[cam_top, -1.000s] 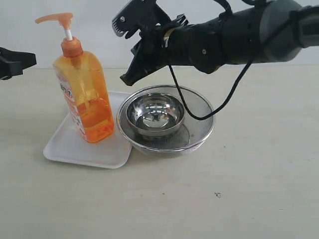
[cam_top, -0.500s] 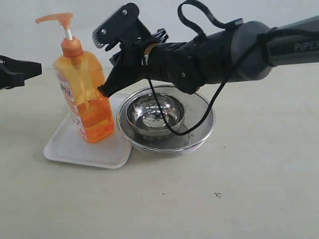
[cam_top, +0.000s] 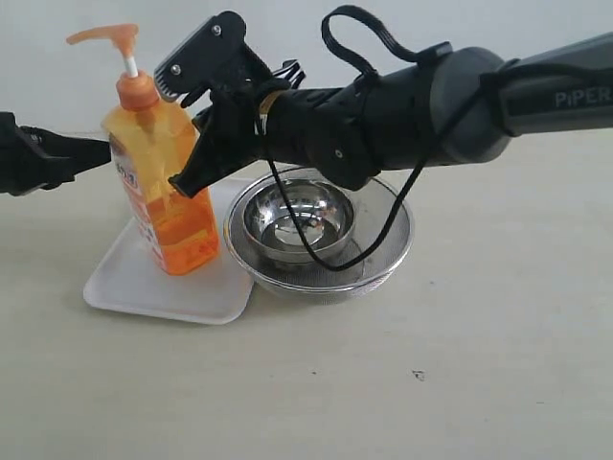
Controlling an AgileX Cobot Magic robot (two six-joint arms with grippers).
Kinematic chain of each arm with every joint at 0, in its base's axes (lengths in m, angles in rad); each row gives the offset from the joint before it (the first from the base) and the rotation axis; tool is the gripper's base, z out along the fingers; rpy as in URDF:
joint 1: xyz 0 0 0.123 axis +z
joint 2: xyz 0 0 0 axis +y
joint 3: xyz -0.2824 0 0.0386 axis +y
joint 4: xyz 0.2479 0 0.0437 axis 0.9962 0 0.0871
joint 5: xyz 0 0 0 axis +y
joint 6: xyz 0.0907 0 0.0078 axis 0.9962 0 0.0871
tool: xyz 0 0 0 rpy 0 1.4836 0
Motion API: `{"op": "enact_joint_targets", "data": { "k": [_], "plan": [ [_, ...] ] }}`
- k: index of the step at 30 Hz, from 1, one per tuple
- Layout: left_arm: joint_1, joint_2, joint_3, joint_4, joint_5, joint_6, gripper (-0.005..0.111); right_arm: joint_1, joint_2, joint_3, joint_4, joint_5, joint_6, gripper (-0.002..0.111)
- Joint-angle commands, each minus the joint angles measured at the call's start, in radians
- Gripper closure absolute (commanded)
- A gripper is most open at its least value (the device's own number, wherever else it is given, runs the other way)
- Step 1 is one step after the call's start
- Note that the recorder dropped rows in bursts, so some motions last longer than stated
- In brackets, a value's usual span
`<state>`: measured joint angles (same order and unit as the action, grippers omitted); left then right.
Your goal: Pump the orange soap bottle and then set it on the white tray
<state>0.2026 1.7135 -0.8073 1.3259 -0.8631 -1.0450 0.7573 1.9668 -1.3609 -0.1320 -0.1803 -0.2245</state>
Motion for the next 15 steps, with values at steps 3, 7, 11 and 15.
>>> {"op": "enact_joint_targets", "data": {
  "k": [3, 7, 11, 15],
  "plan": [
    [-0.006, 0.003, 0.002, -0.105, 0.049, 0.071, 0.102, 0.003, -0.002, 0.001, -0.005, 0.046, 0.007, 0.108],
    [-0.006, 0.003, 0.002, -0.125, 0.044, 0.097, 0.102, 0.019, -0.002, 0.001, -0.005, 0.057, 0.010, 0.108],
    [-0.006, 0.003, 0.002, -0.118, 0.024, 0.097, 0.102, 0.030, -0.002, 0.001, -0.008, 0.053, 0.006, 0.108],
    [-0.006, 0.003, 0.002, -0.130, 0.024, 0.105, 0.102, 0.030, -0.002, 0.001, -0.008, 0.055, 0.006, 0.108]
  ]
}}
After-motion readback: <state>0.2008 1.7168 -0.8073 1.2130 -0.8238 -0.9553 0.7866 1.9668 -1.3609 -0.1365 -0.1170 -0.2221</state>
